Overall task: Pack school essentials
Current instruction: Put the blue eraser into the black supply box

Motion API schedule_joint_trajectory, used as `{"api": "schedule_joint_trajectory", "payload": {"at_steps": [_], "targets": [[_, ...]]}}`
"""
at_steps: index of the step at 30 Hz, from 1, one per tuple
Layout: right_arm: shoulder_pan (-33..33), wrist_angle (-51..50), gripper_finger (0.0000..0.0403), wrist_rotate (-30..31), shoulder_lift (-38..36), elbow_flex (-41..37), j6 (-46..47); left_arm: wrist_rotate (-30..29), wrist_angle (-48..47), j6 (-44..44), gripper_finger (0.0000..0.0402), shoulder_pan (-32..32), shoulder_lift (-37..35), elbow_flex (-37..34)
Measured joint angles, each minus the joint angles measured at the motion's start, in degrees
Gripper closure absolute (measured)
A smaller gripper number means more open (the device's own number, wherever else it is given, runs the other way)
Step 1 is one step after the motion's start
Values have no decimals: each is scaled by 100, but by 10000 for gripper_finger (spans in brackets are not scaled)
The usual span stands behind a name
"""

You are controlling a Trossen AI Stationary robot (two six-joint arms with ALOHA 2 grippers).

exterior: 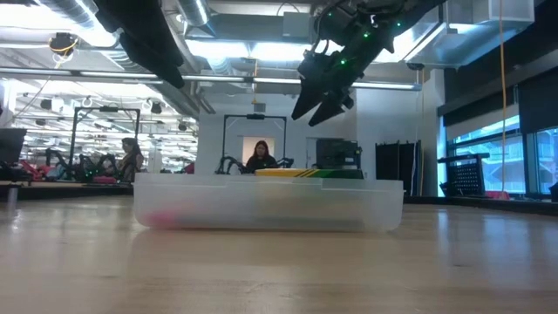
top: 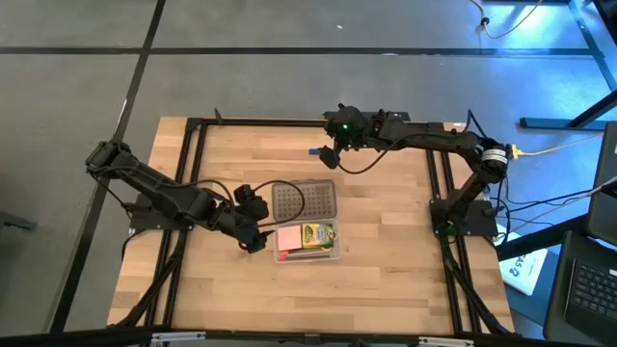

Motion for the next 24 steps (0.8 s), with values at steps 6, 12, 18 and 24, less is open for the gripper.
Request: {"api": "schedule_joint_trajectory", "payload": {"at_steps": [6, 12, 18, 24], "targets": [[0, -44, 88, -54, 206, -2, -810, 0, 0, -3, 8, 1, 0, 0], [0, -70, 147, -305, 580, -2, -2033, 0, 2, -6, 8, 1, 0, 0], [-24, 59, 162, -307, 936, -2, -2750, 0, 1, -33, 8, 0, 2, 0], [-183, 201, 162, -370, 1301, -2, -3059, 0, 2, -38, 8, 1, 2, 0]]}}
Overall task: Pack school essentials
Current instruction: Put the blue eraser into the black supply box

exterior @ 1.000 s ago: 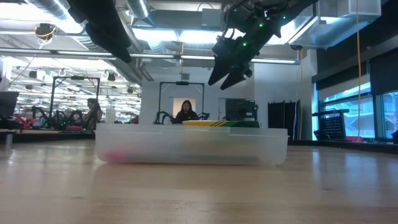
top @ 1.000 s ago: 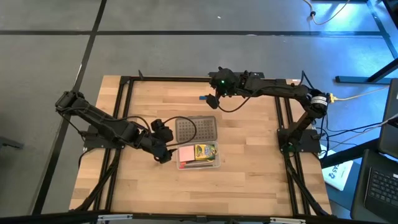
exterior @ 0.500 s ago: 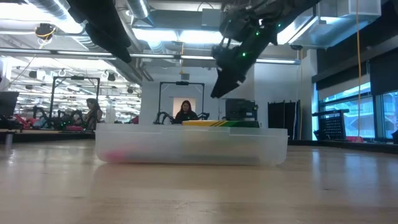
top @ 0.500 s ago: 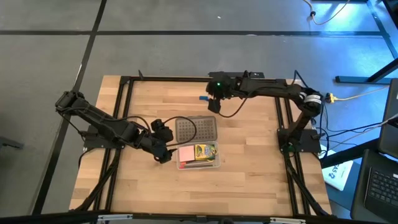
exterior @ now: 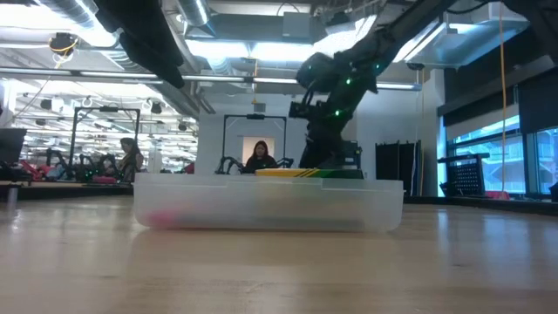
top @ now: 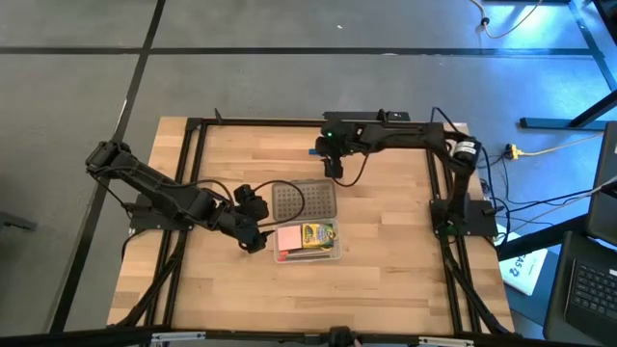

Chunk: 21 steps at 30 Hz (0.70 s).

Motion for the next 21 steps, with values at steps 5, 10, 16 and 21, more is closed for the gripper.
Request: {"api": "schedule_joint_trajectory", "payload": {"at_steps": [5, 10, 16, 21], "targets": [[-194, 161, 162, -141, 229, -2, -10, -9, 0, -1, 8, -1, 0, 0], [-480, 506, 161, -787, 408, -2, 6, -13, 0, -2, 8, 0, 0, 0], [-696, 642, 161, -1110, 574, -3, -6, -47, 5, -4, 8, 0, 0, 0], [-767, 833, 161, -1214, 701, -2, -14, -164, 4, -4, 8, 0, 0, 0]]}}
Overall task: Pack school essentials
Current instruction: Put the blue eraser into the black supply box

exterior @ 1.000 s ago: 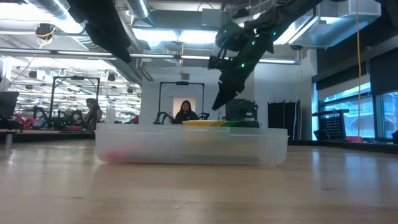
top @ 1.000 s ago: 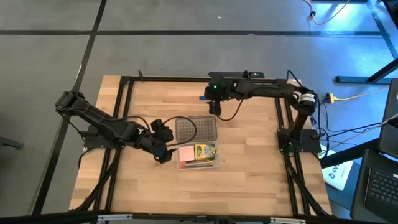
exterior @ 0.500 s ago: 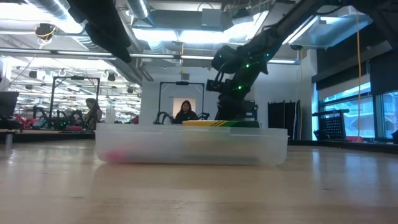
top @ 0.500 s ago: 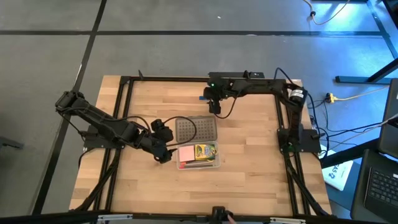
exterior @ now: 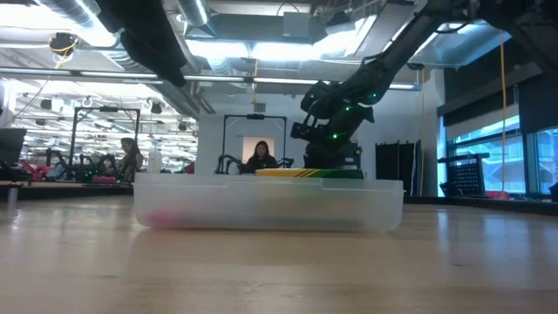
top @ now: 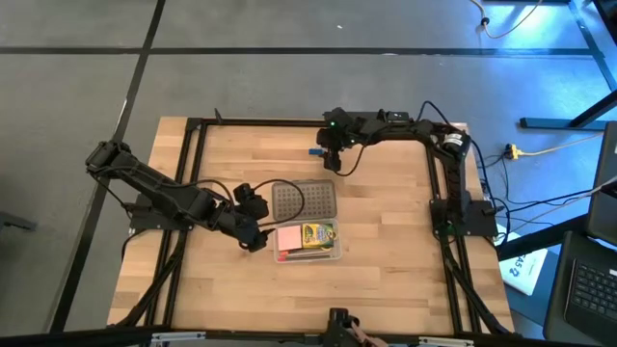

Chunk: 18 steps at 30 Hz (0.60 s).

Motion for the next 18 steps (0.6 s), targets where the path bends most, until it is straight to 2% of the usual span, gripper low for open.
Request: {"api": "schedule_joint_trajectory", "payload": {"at_steps": [18], "targets": [[-79, 549, 161, -33, 546, 24, 46, -142, -4, 2, 8, 15, 0, 0]]}}
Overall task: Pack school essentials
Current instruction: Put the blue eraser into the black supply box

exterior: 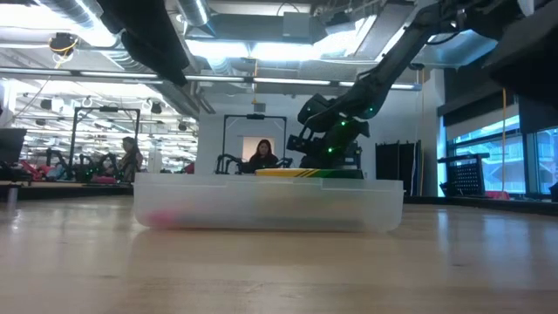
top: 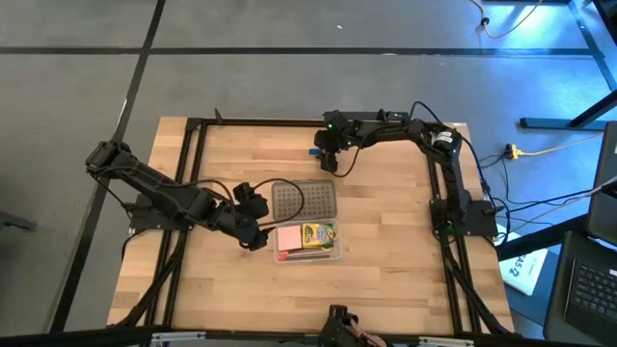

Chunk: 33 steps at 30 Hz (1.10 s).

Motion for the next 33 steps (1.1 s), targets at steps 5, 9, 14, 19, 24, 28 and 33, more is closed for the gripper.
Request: {"api": "schedule_joint_trajectory", "payload": {"at_steps": [5, 9, 14, 19, 24, 28, 33], "targets": [[2, -14, 172, 43, 7, 0, 4, 0, 0, 0, 8, 0, 0, 0], [7, -29, 198, 71, 11, -2, 4, -1, 0, 1, 8, 0, 0, 0], [9, -51, 230, 90, 15, -4, 4, 0, 0, 2, 8, 0, 0, 0], [9, -53, 265, 116, 19, -9, 2, 0, 0, 2, 8, 0, 0, 0], [9, -56, 303, 142, 22, -9, 0, 0, 0, 2, 8, 0, 0, 0], [9, -66, 326, 154, 17, -11, -7, 0, 0, 2, 8, 0, 0, 0], [7, -73, 332, 157, 15, -13, -13, 0, 0, 4, 8, 0, 0, 0]]}}
